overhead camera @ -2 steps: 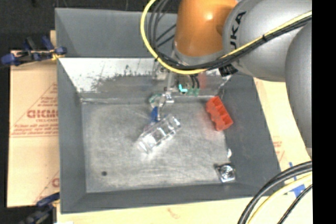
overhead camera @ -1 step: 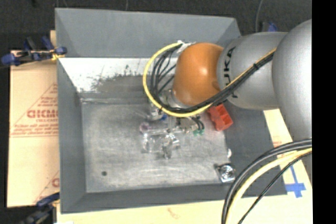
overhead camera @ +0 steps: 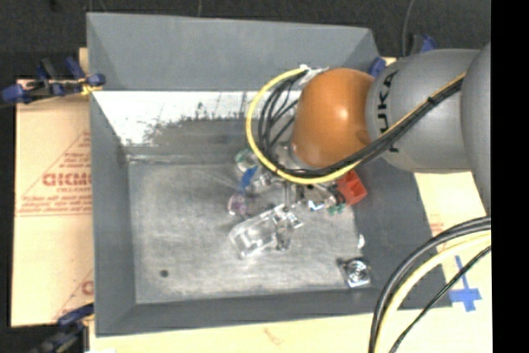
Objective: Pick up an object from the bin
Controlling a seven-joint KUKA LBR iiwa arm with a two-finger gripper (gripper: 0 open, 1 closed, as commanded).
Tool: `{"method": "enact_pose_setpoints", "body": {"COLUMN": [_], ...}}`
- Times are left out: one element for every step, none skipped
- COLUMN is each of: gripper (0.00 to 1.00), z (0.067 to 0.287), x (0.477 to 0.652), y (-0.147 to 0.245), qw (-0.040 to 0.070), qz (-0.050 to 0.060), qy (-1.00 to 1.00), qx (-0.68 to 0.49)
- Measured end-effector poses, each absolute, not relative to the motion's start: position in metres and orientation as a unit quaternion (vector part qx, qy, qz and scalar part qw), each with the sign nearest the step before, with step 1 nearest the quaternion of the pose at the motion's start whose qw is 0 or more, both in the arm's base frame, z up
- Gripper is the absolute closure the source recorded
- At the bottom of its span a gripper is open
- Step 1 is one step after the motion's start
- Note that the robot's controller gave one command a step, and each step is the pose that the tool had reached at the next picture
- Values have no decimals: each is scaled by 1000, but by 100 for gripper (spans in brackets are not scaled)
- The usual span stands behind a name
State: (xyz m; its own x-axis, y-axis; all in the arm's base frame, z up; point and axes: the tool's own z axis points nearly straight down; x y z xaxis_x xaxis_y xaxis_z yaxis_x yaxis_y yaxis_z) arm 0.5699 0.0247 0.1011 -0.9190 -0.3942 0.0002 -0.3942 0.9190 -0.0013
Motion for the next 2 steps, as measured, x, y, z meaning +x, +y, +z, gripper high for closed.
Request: {"method": "enact_pose_setpoints", "body": {"gripper": [0,0], "z": [101,76], "x": [567,561], "y": [20,19], "qw": [0,8], "qz": [0,-2], "qy": [944,884], "qx": [-331,-468]}}
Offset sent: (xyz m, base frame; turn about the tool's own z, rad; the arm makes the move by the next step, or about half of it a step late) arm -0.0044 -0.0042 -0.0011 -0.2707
